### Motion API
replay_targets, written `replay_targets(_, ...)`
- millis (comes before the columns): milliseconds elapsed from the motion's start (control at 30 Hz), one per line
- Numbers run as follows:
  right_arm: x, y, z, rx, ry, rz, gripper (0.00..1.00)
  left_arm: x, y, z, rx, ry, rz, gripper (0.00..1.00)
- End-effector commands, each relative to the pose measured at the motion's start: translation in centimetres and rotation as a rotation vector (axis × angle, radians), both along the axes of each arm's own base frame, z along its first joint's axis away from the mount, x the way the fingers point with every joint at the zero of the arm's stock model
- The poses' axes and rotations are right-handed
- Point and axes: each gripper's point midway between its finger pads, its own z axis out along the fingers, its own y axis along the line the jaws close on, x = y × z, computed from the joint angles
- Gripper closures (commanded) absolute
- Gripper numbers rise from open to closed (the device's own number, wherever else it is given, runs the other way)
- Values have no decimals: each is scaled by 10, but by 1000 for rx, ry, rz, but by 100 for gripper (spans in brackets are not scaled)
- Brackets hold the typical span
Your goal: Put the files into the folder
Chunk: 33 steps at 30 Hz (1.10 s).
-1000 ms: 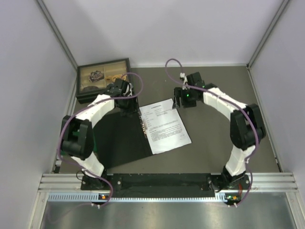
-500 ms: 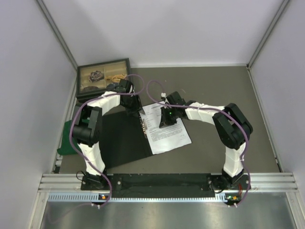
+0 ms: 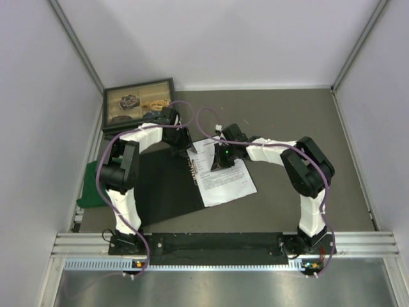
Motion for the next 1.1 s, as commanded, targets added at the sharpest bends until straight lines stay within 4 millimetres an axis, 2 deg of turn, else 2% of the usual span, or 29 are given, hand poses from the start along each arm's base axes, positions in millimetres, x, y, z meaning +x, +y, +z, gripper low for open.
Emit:
replay_targets(0, 7, 15, 10, 44, -33, 16, 100, 10, -12, 17, -85, -47, -5, 45)
replay_targets(367, 6, 20, 9, 60, -13, 21, 100, -4, -18, 49, -163, -86, -9, 44)
replay_targets(567, 6, 22, 8, 70, -1, 21, 100, -14, -20, 60, -193, -95, -9, 44)
replay_targets(733, 5, 26, 11, 91, 17, 18, 100, -32, -34, 65, -290, -63, -33, 43)
replay_targets(867, 6, 33, 33, 144, 19, 16, 100, -44, -38, 71, -343, -51, -38, 41)
replay_targets(1067, 14, 39, 91, 216, -28, -36, 100, -55, -43, 94, -410, -69, -53, 38)
